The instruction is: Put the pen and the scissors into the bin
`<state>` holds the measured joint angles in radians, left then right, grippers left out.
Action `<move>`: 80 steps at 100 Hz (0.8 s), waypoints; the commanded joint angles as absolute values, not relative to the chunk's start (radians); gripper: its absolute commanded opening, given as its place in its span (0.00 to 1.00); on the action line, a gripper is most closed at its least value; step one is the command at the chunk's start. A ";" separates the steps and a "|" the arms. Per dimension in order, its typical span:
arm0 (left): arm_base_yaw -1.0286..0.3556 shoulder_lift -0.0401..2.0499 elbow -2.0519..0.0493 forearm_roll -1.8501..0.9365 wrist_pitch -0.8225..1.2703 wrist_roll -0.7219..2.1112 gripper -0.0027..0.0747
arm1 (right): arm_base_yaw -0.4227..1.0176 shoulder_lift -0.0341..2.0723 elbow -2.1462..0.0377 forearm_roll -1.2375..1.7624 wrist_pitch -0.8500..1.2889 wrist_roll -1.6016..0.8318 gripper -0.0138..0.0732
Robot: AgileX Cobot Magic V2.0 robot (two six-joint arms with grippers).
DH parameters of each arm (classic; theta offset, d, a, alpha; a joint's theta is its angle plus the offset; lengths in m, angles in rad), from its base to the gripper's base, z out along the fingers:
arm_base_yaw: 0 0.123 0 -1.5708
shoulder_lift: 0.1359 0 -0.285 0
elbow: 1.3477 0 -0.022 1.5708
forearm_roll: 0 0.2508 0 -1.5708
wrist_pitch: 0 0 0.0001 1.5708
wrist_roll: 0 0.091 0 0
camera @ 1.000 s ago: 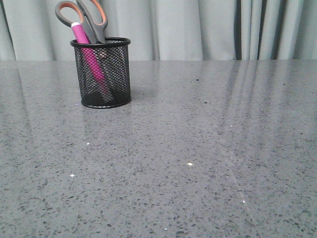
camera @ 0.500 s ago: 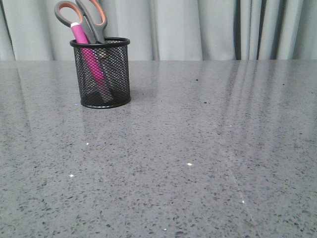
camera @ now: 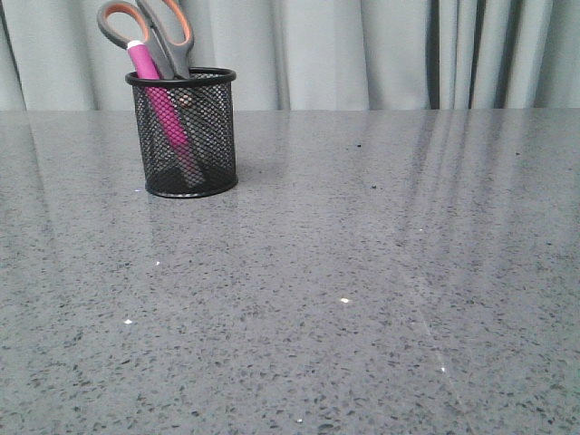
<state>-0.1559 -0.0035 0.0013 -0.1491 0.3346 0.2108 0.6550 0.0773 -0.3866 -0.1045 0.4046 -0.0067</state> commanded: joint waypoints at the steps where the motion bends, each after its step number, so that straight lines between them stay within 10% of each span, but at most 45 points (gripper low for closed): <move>1: -0.166 -0.030 0.025 -0.156 0.268 0.201 0.01 | 0.649 0.099 -0.414 -0.115 0.327 -0.011 0.08; 52: -0.166 -0.030 0.025 -0.156 0.268 0.201 0.01 | 0.638 0.097 -0.345 -0.213 0.349 -0.011 0.08; 80: -0.166 -0.030 0.025 -0.156 0.268 0.201 0.01 | 0.400 0.086 -0.051 -0.202 0.085 0.117 0.08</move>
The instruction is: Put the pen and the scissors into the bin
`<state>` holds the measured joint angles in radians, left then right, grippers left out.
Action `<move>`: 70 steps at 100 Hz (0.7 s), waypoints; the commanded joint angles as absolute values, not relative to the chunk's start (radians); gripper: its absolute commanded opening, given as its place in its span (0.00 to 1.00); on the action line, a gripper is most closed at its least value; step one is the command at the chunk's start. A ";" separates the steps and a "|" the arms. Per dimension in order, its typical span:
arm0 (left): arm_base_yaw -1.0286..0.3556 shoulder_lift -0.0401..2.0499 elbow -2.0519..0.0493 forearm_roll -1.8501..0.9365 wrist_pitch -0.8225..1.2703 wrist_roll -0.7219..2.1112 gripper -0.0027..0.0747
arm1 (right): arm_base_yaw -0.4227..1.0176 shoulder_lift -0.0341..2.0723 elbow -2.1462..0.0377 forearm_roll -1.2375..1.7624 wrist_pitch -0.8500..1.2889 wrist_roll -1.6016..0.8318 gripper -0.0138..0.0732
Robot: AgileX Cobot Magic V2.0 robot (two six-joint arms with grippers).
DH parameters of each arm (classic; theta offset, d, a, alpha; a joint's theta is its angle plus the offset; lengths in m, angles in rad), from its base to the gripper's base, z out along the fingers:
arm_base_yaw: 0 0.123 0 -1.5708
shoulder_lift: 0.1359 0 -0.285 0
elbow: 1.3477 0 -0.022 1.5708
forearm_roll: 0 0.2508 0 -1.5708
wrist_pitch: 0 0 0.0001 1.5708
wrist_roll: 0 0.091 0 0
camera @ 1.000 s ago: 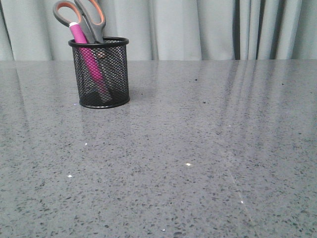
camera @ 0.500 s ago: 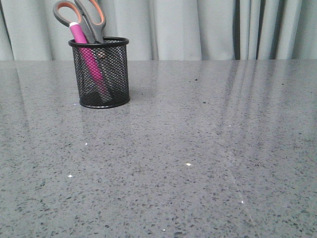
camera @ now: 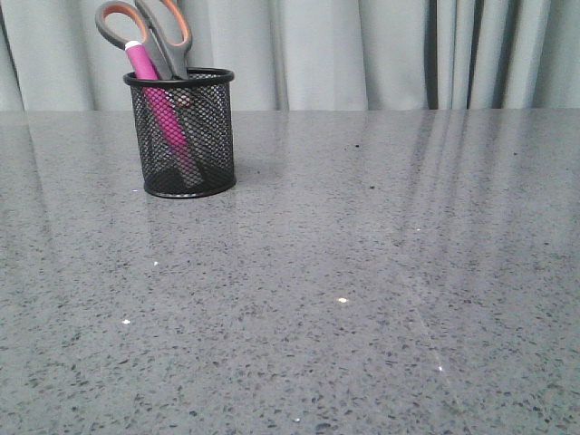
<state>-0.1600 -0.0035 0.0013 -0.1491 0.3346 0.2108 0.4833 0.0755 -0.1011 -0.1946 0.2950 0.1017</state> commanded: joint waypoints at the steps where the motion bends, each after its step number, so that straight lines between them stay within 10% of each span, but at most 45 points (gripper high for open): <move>1: -0.166 -0.030 0.025 -0.156 0.268 0.201 0.01 | 0.385 0.086 -0.037 -0.202 0.075 0.117 0.08; 70: -0.166 -0.030 0.025 -0.158 0.268 0.201 0.01 | 0.220 -0.028 0.028 -0.194 0.311 0.091 0.08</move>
